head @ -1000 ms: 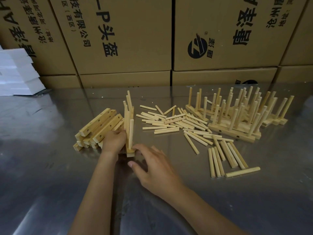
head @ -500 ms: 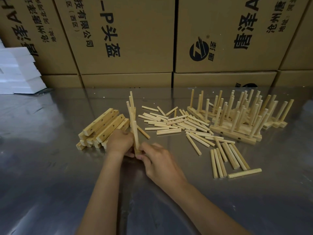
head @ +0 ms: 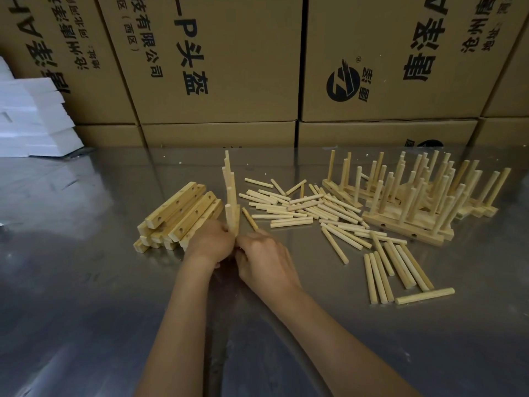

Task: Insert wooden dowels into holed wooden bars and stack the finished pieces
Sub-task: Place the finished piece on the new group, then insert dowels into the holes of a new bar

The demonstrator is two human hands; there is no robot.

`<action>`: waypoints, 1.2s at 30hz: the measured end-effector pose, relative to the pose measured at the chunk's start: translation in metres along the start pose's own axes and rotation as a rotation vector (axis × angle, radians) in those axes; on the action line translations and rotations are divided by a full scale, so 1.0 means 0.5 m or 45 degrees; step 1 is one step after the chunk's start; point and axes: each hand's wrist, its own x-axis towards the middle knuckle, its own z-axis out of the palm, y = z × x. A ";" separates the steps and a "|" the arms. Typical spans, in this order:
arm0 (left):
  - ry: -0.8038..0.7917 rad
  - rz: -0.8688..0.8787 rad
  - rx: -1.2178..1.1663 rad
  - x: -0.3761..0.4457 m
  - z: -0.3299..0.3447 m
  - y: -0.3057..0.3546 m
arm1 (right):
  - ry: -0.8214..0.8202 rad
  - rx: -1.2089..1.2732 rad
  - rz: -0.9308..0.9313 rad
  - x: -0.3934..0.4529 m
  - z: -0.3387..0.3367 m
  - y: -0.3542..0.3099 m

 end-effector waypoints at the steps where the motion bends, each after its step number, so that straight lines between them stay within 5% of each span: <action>1: 0.005 0.005 -0.017 0.000 0.001 0.000 | 0.006 -0.002 0.011 0.003 0.002 0.002; 4: 0.145 0.025 0.000 -0.002 0.007 0.001 | 0.012 -0.030 0.054 0.019 0.006 0.010; 9: 0.781 0.182 -0.006 -0.010 -0.001 0.010 | 0.093 -0.329 0.120 0.044 0.027 0.026; 12: 0.935 0.189 0.230 -0.007 -0.004 0.001 | -0.019 -0.393 0.236 0.053 0.041 0.036; 16: 0.802 0.063 0.463 0.000 -0.001 -0.015 | -0.215 -0.300 0.346 0.058 0.047 0.046; 26: 0.856 -0.028 0.282 -0.003 -0.012 -0.017 | 0.122 -0.136 0.532 0.040 0.018 0.045; 32: 1.031 0.234 -0.132 -0.010 -0.004 0.007 | 0.190 -0.137 0.540 0.007 -0.057 0.063; 36: 0.697 0.362 -0.616 -0.021 0.028 0.044 | 0.116 -0.556 0.590 -0.022 -0.148 0.124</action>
